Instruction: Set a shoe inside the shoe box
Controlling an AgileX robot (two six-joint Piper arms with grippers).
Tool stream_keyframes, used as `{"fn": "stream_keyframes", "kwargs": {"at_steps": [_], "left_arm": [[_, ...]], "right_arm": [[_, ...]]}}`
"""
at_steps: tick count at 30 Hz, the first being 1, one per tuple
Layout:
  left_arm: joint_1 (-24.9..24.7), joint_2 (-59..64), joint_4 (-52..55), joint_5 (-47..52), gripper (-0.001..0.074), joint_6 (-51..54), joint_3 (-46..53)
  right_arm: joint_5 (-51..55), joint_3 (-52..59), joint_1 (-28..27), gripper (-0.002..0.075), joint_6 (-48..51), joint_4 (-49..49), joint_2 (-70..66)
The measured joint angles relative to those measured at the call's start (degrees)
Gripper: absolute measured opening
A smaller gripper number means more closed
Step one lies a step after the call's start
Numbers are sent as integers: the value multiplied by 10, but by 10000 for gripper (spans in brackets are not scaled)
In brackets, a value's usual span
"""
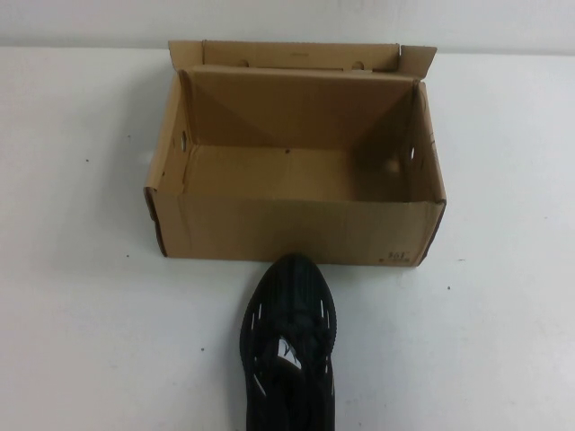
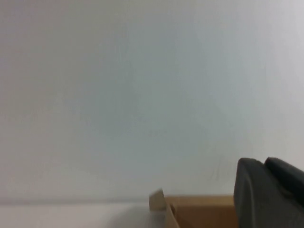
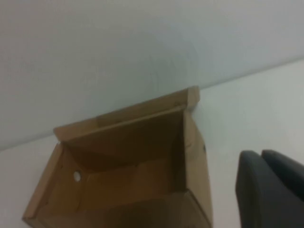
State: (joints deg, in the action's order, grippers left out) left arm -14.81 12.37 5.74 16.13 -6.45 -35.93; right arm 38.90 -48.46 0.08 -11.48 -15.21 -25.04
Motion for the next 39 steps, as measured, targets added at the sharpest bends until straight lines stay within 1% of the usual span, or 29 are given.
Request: {"fn": "stream_keyframes", "kwargs": {"at_steps": [2,4,7,9,11,13,16,20,22,24,28,30,33,36,39], "left_arm": [[0,0,-9,43,-1,-12,7],[0,0,-22,81,-1,-22,13],[0,0,-45,144,-1,-30,14],[0,0,-52,185,-1,-32,14],[0,0,-57,224,-1,-34,14],[0,0,-62,257,-1,-39,14],[0,0,-67,297,-1,-49,14],[0,0,-71,334,-1,-66,14],[0,0,-75,342,-1,-73,14],[0,0,-82,347,-1,-82,14],[0,0,-93,348,-1,-89,14],[0,0,-95,348,-1,-91,14],[0,0,-95,348,-1,-92,14],[0,0,-95,348,-1,-92,14],[0,0,-95,354,-1,-92,14]], "right_arm": [[7,15,0,-17,3,-36,-12],[17,22,0,-17,46,-82,-28],[37,24,5,-17,192,-187,-62],[57,24,21,-17,315,-269,-94],[83,24,38,-15,400,-320,-133],[108,24,56,-4,458,-334,-174],[139,12,79,47,502,-317,-238],[147,-27,132,153,519,-282,-306],[148,-50,167,185,522,-258,-329],[148,-73,214,205,523,-223,-353],[139,-104,315,216,496,-141,-395],[127,-118,366,217,455,-91,-418],[115,-137,424,217,394,-20,-452],[105,-151,465,218,353,27,-483],[95,-162,486,218,340,37,-515]]}}
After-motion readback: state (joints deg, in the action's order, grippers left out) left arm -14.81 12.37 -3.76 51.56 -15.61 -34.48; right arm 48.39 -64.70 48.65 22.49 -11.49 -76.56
